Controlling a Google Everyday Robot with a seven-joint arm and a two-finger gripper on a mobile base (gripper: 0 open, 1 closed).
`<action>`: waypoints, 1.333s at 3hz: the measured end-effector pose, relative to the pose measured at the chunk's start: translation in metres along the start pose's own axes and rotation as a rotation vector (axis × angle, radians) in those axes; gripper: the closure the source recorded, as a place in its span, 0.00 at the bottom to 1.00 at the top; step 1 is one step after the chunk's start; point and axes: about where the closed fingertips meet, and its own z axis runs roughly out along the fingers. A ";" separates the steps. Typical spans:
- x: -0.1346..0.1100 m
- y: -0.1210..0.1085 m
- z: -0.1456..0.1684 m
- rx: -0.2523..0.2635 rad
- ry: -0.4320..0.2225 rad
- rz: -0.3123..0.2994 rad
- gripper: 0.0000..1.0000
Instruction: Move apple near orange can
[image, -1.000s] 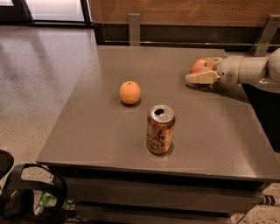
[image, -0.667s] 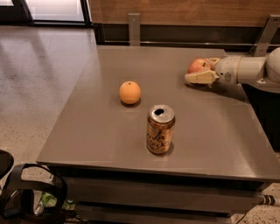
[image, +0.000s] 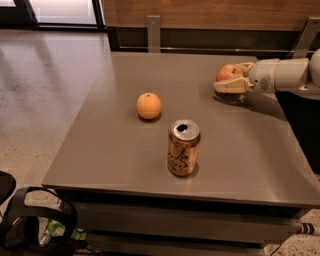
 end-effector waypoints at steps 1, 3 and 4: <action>-0.016 0.009 -0.032 0.050 0.086 -0.056 1.00; -0.020 0.055 -0.096 0.040 0.223 -0.072 1.00; -0.010 0.107 -0.127 -0.029 0.281 -0.066 1.00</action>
Offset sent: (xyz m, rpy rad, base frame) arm -0.1119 -0.0441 0.0677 -0.2803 0.0494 -0.0728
